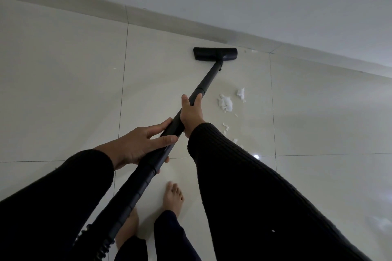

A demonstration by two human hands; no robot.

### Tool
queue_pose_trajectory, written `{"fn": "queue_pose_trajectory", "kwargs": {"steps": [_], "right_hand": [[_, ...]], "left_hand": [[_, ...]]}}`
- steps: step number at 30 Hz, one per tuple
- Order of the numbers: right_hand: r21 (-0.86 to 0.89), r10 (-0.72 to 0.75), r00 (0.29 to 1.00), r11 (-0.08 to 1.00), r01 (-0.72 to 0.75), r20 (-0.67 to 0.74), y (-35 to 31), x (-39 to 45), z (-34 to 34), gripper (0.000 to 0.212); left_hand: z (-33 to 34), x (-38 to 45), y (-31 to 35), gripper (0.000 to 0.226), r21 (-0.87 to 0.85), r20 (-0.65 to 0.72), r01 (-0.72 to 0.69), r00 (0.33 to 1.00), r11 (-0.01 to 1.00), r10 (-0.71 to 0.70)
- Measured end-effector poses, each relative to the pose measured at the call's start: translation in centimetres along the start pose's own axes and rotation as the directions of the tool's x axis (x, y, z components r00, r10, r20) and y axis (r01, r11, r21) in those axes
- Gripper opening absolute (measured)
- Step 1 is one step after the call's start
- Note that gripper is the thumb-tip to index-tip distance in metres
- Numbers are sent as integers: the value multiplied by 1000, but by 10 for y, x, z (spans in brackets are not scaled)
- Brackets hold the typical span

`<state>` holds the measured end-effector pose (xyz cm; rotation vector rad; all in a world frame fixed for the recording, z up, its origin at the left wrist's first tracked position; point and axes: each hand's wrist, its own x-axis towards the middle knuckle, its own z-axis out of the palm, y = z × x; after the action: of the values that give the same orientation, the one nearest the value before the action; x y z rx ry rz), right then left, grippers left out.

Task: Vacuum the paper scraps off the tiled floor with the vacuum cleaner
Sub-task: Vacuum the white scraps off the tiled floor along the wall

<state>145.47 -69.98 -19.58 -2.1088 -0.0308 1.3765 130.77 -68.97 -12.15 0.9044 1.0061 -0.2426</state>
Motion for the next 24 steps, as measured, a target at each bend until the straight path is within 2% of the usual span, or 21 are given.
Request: {"fn": "queue_pose_trajectory", "kwargs": {"steps": [8, 24], "right_hand": [[8, 18, 1000, 1000, -18, -10, -3, -4, -9, 69], [145, 31, 996, 989, -19, -83, 55, -53, -16, 70]], "left_hand": [[7, -2, 9, 66, -2, 27, 0, 1000, 1000, 0], [26, -43, -29, 67, 156, 129, -22, 992, 987, 1]]}}
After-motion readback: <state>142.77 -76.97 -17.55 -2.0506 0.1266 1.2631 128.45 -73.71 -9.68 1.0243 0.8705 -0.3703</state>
